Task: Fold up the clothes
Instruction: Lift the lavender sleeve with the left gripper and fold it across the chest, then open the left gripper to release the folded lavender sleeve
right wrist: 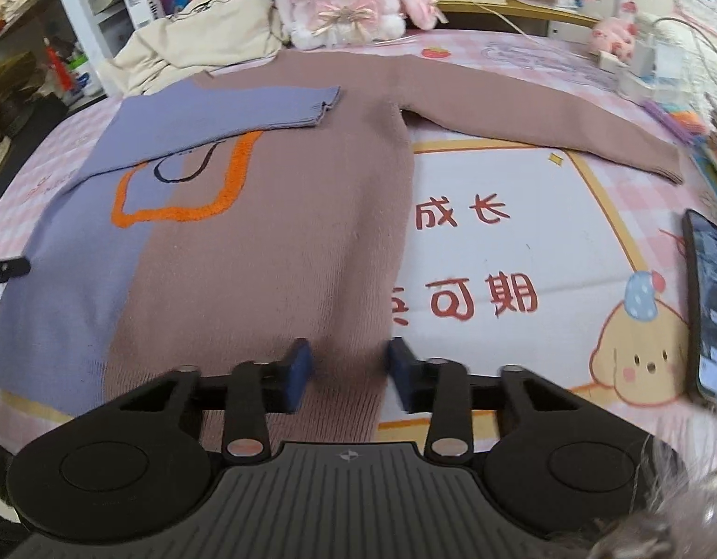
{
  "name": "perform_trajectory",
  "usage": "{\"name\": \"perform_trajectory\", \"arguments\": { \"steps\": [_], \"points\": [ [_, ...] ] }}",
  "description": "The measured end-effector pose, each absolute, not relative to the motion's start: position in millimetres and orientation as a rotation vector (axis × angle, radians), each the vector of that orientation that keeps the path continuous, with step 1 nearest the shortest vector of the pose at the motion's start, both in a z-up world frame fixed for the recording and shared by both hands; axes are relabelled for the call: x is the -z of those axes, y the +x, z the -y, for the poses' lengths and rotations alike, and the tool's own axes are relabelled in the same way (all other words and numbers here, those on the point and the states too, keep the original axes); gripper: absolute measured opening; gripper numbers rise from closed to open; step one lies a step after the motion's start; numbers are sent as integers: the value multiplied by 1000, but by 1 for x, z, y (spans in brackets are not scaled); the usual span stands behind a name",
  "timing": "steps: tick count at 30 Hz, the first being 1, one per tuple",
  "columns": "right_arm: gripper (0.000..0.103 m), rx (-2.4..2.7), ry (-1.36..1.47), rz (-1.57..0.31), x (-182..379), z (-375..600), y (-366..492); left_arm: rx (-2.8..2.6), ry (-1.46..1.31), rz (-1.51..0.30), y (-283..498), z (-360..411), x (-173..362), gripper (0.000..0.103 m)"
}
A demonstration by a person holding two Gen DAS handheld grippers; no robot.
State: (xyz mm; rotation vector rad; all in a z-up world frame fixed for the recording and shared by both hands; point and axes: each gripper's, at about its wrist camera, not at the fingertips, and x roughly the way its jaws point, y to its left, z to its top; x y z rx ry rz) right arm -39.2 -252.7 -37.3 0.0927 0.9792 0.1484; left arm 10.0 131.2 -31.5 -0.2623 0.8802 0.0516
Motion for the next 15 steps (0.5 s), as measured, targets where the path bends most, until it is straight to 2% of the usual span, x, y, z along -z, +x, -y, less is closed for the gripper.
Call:
{"name": "perform_trajectory", "arguments": {
  "steps": [2,5,15],
  "points": [
    [19,-135,112,-972,37,251,-42,-37,-258,-866,6,-129,32,4],
    [15,-117,122,-963,37,246,-44,-19,-267,-851,2,-133,31,4],
    [14,-119,126,-936,38,228,-55,17,-249,-849,-13,-150,25,4]
  ]
}}
